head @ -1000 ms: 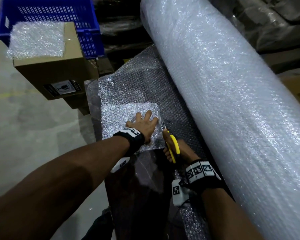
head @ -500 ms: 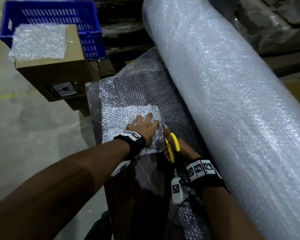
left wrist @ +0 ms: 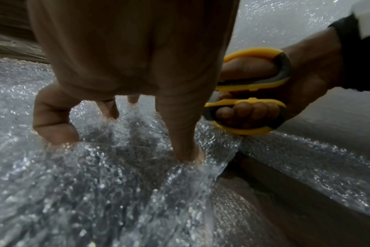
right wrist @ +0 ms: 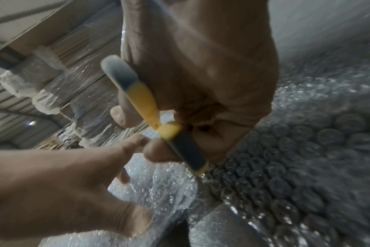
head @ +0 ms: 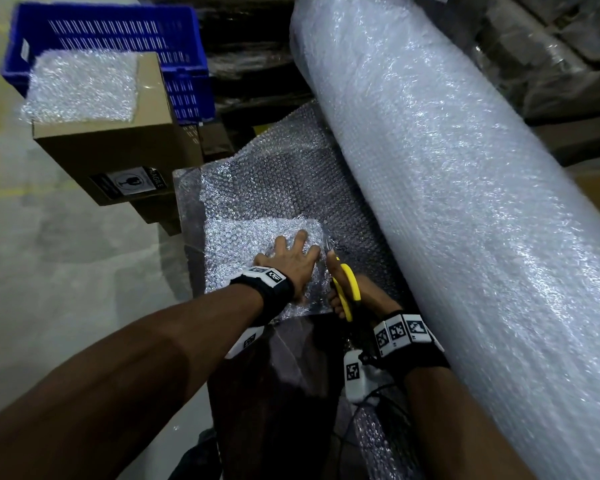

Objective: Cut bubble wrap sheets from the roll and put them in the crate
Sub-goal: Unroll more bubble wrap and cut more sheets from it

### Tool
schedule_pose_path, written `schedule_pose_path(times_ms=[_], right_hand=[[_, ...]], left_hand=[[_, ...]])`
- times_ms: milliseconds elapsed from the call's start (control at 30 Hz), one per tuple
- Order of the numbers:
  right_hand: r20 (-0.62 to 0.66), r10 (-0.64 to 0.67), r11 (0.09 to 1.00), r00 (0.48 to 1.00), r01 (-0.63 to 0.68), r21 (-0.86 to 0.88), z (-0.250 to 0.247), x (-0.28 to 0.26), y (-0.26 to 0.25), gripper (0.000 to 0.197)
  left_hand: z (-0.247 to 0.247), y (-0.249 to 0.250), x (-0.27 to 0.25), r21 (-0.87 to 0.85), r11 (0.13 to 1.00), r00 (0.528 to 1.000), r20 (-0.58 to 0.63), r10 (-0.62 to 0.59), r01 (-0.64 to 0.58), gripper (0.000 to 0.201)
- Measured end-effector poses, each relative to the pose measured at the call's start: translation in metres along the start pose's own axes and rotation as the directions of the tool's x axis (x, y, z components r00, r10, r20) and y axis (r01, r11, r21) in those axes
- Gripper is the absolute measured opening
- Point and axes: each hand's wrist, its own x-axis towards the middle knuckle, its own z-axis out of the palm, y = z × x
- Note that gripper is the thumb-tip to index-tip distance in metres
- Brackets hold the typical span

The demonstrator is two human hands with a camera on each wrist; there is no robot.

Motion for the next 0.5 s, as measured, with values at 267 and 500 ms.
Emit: schedule_pose_path(times_ms=[267, 500], right_hand=[[0.020, 0.028, 0.999, 0.999, -0.029, 0.014, 0.004, 0.007, -0.010, 0.069], [-0.024, -0.013, 0.999, 1.000, 0.012, -0.046, -0.003, 0.008, -0.018, 0.057]], left_hand=[[-0.003, 0.002, -0.002, -0.005, 1.000, 1.000, 0.010, -0.018, 0.018, 0.104], [-0.006, 0.003, -0.004, -0.027, 1.000, 1.000, 0.026, -0.014, 0.015, 0.110]])
